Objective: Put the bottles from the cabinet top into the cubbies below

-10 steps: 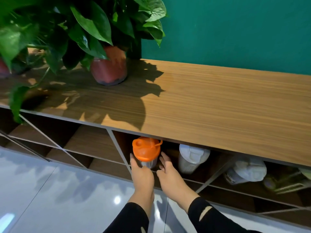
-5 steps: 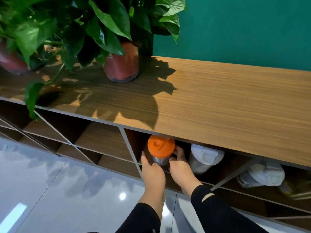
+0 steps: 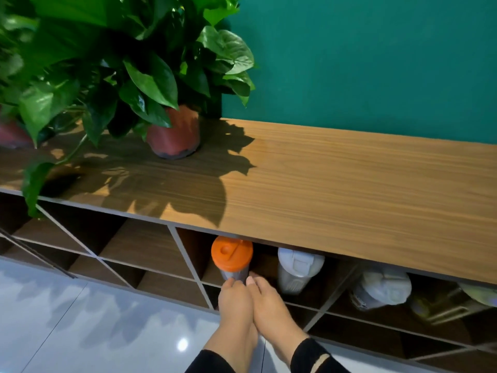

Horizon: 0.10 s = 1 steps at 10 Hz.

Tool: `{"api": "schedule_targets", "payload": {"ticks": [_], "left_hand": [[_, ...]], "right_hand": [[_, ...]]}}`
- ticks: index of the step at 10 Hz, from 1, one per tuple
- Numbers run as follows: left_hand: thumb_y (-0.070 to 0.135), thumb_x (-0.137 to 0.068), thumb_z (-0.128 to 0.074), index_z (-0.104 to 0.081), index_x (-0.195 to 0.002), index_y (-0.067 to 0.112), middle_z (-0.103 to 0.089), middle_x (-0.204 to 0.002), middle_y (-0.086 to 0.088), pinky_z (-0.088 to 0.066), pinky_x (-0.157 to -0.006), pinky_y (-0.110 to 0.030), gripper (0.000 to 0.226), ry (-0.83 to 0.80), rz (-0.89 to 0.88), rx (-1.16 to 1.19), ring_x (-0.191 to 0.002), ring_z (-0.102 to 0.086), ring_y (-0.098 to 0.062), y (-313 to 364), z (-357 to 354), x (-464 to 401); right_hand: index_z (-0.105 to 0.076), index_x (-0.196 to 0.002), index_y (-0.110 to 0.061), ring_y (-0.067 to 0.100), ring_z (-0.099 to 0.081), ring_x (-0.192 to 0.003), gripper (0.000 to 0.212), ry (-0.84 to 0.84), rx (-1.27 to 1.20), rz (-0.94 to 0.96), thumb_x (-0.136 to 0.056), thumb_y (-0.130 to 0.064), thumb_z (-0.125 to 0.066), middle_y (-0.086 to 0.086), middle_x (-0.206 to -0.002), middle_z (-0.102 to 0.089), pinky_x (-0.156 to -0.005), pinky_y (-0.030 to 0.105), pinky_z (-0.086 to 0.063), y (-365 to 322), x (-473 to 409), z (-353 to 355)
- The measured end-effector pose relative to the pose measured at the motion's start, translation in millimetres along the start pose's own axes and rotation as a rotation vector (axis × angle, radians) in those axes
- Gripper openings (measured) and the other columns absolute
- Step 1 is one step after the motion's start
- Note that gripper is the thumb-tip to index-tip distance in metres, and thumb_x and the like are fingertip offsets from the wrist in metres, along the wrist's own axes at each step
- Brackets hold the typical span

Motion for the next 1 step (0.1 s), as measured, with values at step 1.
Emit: {"api": "schedule_targets", "payload": {"ticks": [1], "left_hand": [[0.023,-0.1,-0.055,-0.067,-0.106,-0.002,-0.064,-0.105,-0.028,-0.048,-0.108,-0.049,0.027,0.05,0.081,0.036,-0.106,-0.065,-0.038,-61.2,-12.3,-28.1]], "right_hand": [[-0.06,-0.132,-0.031,0.009,-0.056,-0.121,0.036,0.013,-0.057,0.055,-0.104,-0.039,-0.04,-0.004,-0.132,-0.064,-0.104,0.023,-0.038,-0.1,33.2,16.9]]}}
Point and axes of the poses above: each hand's wrist, its own x-axis away from the middle knuckle, its own z-axis out of the back of the hand, y = z × x, the point moved 9 cm from there along -x, towards the middle knuckle
